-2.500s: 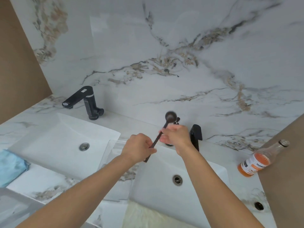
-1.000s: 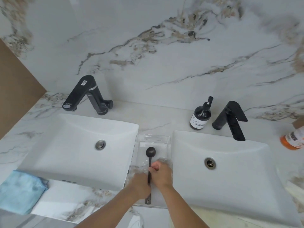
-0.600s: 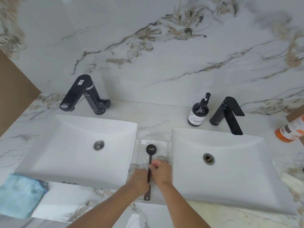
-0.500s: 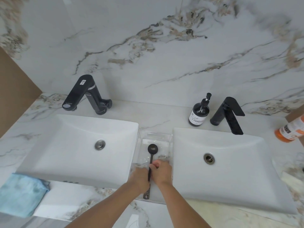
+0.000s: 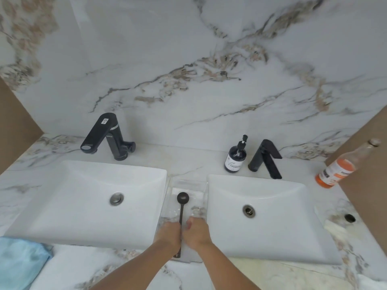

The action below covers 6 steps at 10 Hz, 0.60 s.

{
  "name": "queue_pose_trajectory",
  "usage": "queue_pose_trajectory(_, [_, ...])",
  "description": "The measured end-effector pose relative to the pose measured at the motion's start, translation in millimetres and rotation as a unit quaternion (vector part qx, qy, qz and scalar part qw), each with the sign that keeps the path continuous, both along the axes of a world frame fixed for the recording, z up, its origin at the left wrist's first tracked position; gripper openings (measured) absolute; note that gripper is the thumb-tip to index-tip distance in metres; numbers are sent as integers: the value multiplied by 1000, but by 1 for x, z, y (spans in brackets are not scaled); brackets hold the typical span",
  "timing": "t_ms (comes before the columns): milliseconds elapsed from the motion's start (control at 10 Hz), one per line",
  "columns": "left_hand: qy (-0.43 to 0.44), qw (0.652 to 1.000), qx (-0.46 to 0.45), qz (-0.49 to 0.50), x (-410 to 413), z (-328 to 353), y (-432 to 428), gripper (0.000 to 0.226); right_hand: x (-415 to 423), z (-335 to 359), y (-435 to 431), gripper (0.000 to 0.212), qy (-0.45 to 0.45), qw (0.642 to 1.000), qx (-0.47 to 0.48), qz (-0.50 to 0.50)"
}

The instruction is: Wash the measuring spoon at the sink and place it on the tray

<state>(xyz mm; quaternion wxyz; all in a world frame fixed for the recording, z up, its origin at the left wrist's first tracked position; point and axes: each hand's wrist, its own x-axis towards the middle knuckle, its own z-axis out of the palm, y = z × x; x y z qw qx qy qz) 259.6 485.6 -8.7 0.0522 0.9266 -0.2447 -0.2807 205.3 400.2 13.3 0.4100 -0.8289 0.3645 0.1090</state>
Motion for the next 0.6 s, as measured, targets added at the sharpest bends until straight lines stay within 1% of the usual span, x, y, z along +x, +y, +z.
queue_pose_trajectory(100, [-15,1000,2,-12,-4,3,1,32,-19,11,-6,29,-13,1000,-9,11])
queue_pose_trajectory(200, [-32,999,-5,-20,-9,3,-1,29,-30,18,-13,28,-14,998,-26,50])
queue_pose_trajectory(300, [-28,999,-2,-19,-16,-3,-4,30,-35,18,-17,34,-26,994,-62,89])
queue_pose_trajectory(400, [-28,999,19,-17,-22,1,-5,31,-38,19,-17,34,-40,988,-65,133])
queue_pose_trajectory(500, [-47,998,28,-19,-23,13,-6,32,-43,23,-22,34,-52,981,-55,176])
queue_pose_trajectory(600, [-53,998,38,-6,-21,39,-13,33,-45,37,-40,36,-54,979,-47,193])
